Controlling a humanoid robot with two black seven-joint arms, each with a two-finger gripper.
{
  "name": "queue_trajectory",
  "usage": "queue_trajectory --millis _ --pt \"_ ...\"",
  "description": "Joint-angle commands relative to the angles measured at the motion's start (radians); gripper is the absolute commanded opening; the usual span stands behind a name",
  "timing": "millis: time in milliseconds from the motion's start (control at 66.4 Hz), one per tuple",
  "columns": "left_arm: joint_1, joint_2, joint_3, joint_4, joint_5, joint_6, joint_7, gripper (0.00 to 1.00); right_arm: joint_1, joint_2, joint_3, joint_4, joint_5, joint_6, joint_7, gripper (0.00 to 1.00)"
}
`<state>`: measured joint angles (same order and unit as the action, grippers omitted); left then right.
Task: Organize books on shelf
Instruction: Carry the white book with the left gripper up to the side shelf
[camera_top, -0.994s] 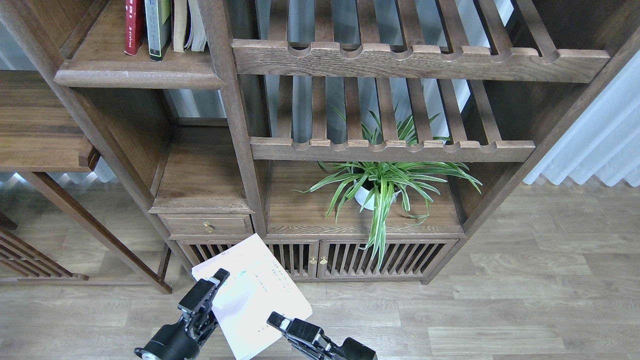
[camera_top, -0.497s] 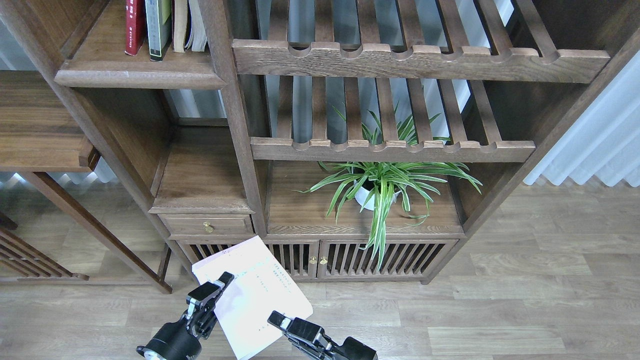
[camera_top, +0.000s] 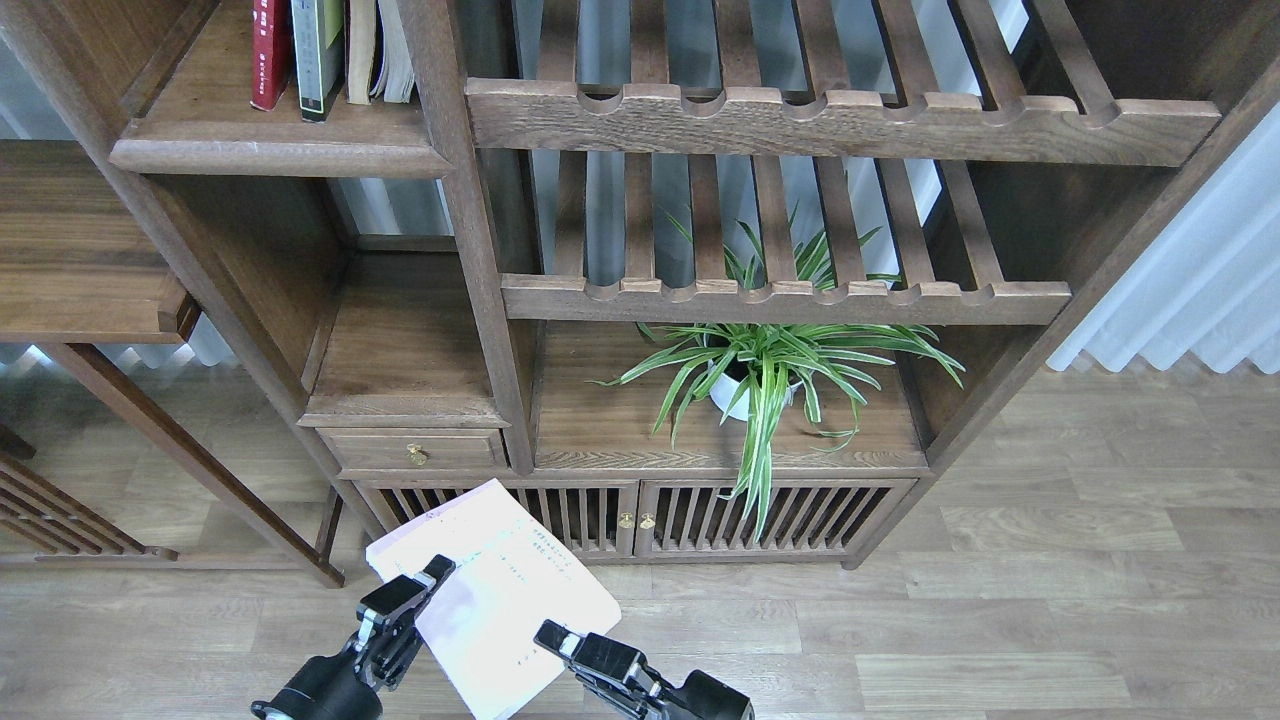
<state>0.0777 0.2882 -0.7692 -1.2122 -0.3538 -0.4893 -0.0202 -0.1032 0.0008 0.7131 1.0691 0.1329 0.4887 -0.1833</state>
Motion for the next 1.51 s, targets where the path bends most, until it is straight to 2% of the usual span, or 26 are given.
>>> queue_trajectory --millis 0,15,30,45,120,136,211,331,527,632,768,858,873,1054,1205,1355,1415,1491 --pt "-0.003 0.008 -0.025 0.002 0.001 0.001 0.000 0.05 0.000 -0.001 -0.001 0.000 -0.009 0.000 -0.001 0.70" --pt "-0.004 0.008 -0.025 0.003 0.002 0.001 0.002 0.05 0.000 -0.001 -0.003 0.000 -0.012 0.000 -0.001 0.81" --pt "-0.004 0.008 -0.030 0.003 0.004 0.001 0.003 0.04 0.002 -0.001 -0.004 0.000 -0.019 0.000 -0.001 0.96" --pt "-0.006 0.008 -0.031 0.003 0.004 0.001 0.005 0.04 0.002 -0.001 -0.006 0.000 -0.025 0.000 0.002 0.99" --pt "-0.004 0.022 -0.056 -0.001 0.006 0.001 0.019 0.04 0.002 -0.001 -0.001 0.000 -0.049 0.000 0.010 0.99" --pt "-0.003 0.066 -0.079 -0.010 0.004 0.001 0.014 0.04 0.002 -0.001 -0.001 0.002 -0.049 0.000 0.012 0.99" --pt "-0.012 0.138 -0.111 -0.042 0.004 0.001 0.008 0.04 0.002 -0.001 -0.001 0.002 -0.049 0.000 0.012 0.99" --pt "-0.015 0.229 -0.172 -0.119 0.004 0.001 0.016 0.03 0.002 -0.001 -0.003 0.000 -0.052 0.000 0.008 0.99" --pt "-0.032 0.378 -0.300 -0.168 0.004 0.001 0.011 0.04 0.002 -0.001 0.000 0.000 -0.053 0.000 0.008 0.99" --pt "-0.113 0.425 -0.355 -0.168 -0.001 0.001 -0.009 0.04 0.000 -0.001 -0.003 -0.001 -0.053 0.000 0.004 0.99" --pt "-0.242 0.442 -0.360 -0.168 0.002 0.001 0.008 0.02 0.000 -0.001 -0.003 -0.003 -0.055 0.000 0.002 0.99" --pt "-0.335 0.482 -0.363 -0.168 0.004 0.001 0.042 0.02 0.000 -0.001 -0.001 -0.003 -0.055 0.000 0.004 0.99" --pt "-0.398 0.520 -0.363 -0.168 0.004 0.001 0.064 0.02 -0.001 -0.001 0.000 -0.003 -0.055 0.000 0.004 0.99" --pt "-0.576 0.629 -0.363 -0.162 0.015 0.001 0.095 0.02 -0.001 -0.001 -0.003 -0.005 -0.055 0.000 0.002 0.99" --pt "-0.681 0.743 -0.366 -0.152 0.053 0.001 0.157 0.02 -0.001 -0.001 -0.003 -0.009 -0.055 0.000 0.004 0.99" --pt "-0.769 0.789 -0.370 -0.095 0.147 0.001 0.259 0.03 -0.003 -0.001 -0.001 -0.009 -0.055 0.000 0.004 0.99" --pt "-0.793 0.790 -0.380 -0.078 0.193 0.001 0.282 0.03 -0.003 -0.001 -0.001 -0.009 -0.055 0.000 0.004 0.99" --pt "-0.817 0.790 -0.415 -0.070 0.265 0.001 0.292 0.03 -0.003 -0.001 -0.001 -0.009 -0.055 0.000 0.004 0.99"
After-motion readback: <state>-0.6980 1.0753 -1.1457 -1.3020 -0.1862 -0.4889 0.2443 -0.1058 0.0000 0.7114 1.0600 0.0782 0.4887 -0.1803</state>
